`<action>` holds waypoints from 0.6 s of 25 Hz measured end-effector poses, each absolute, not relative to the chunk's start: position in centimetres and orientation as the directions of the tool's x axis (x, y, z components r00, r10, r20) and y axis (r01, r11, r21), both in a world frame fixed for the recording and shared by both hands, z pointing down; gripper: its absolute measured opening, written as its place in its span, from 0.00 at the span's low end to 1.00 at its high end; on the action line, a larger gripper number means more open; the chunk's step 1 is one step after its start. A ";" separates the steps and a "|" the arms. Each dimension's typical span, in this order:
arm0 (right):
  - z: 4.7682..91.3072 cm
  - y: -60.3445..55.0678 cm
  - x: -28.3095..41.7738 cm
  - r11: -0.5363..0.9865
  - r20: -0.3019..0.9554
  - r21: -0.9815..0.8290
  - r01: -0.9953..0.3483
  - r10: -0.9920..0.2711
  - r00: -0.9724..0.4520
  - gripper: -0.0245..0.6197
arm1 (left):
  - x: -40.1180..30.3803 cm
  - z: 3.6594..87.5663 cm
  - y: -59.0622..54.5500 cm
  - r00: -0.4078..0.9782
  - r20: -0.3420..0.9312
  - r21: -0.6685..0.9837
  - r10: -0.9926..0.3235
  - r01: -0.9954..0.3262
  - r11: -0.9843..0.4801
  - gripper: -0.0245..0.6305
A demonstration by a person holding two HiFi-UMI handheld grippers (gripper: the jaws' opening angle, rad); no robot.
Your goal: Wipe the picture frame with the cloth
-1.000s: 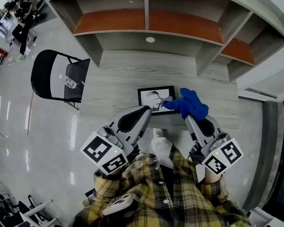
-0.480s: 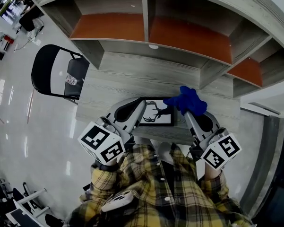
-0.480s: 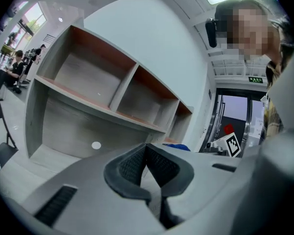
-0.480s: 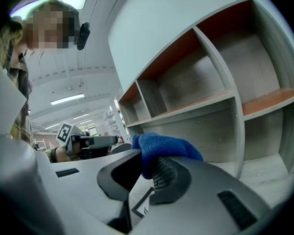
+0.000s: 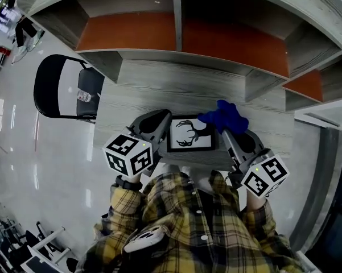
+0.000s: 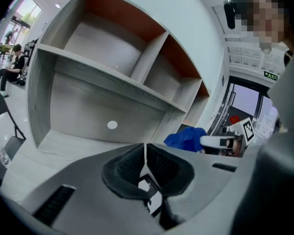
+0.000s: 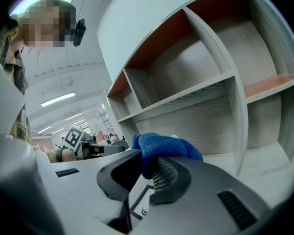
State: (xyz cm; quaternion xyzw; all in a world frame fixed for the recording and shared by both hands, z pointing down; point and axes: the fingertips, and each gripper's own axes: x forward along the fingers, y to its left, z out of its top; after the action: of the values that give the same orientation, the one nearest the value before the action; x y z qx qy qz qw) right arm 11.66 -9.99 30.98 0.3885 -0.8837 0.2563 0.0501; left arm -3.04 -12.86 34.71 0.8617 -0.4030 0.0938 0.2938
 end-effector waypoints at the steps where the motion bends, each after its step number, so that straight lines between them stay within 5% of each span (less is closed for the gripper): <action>1: 31.3 -10.1 11.5 0.560 0.295 -0.418 -0.715 -0.661 -0.690 0.10 | -3.2 35.8 -13.0 0.656 0.421 0.427 -0.626 -0.753 -0.501 0.05; 15: 37.6 -9.1 10.2 0.498 0.408 -0.478 -0.724 -0.604 -0.684 0.10 | -4.3 49.7 -13.5 0.626 0.665 0.430 -0.406 -0.766 -0.477 0.19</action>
State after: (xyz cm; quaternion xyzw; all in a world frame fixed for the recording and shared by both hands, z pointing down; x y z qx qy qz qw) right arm 10.17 -9.06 37.56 0.3860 -0.8603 0.3197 0.0936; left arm -4.32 -13.51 49.74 0.8237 -0.3558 0.2453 0.3672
